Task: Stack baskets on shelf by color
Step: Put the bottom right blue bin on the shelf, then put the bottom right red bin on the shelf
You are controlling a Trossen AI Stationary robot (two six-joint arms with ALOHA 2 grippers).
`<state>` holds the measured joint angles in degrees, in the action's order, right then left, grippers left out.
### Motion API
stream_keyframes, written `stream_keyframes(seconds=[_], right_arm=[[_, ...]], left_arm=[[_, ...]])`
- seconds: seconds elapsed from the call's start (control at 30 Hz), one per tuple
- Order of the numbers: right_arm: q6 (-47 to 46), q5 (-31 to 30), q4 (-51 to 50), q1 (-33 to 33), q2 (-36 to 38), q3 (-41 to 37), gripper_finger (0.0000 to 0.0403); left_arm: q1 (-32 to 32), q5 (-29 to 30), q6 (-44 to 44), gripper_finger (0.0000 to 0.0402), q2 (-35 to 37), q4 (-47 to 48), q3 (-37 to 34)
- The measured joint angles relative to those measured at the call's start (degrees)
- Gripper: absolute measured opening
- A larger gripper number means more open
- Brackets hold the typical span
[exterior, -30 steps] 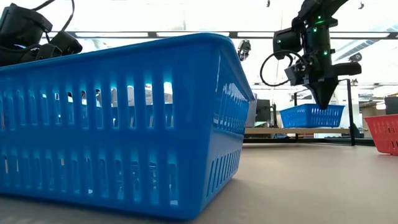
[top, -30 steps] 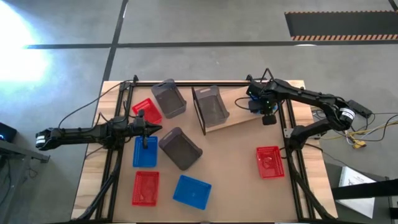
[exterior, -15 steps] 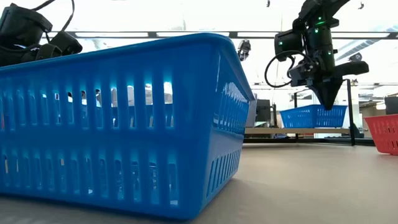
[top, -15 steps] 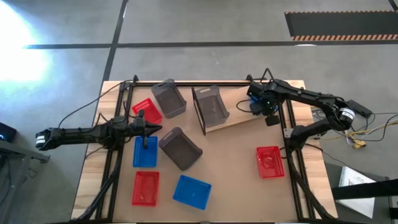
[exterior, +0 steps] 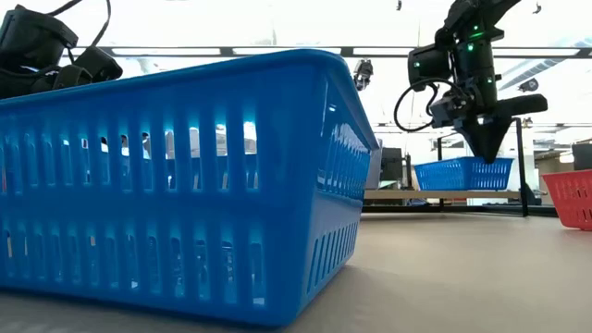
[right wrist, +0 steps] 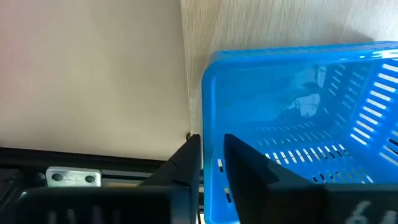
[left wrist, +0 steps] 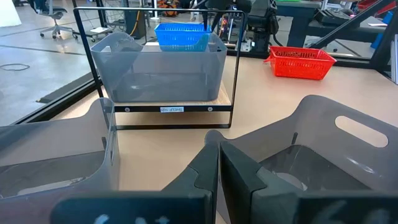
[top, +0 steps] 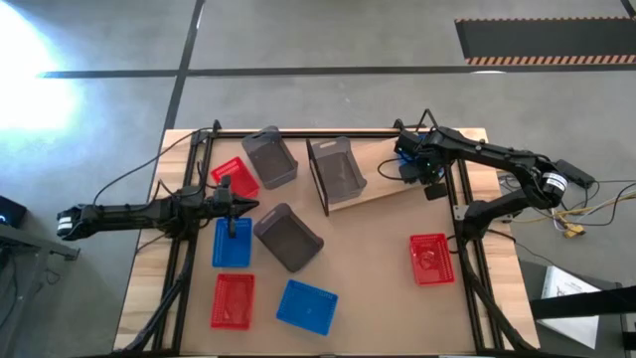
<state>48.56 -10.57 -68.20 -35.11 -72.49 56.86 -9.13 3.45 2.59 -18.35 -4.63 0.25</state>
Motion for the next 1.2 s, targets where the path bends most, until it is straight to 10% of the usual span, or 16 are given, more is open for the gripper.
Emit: stream_keyframes(seconds=[0.37, 1.0, 1.2], right_arm=[[-15.3, 0.4, -10.8, 4.9, 0.0, 8.3, 0.0104], [-79.9, 5.9, -9.8, 59.7, 0.5, 7.2, 0.0057], [-91.5, 6.3, -4.0, 73.0, 0.5, 2.1, 0.0096]], left_arm=[[0.0, 0.0, 0.0, 0.0000, 0.0, 0.0, 0.0], [0.0, 0.0, 0.0, 0.0000, 0.0, 0.0, 0.0], [0.0, 0.0, 0.0, 0.0000, 0.0, 0.0, 0.0]])
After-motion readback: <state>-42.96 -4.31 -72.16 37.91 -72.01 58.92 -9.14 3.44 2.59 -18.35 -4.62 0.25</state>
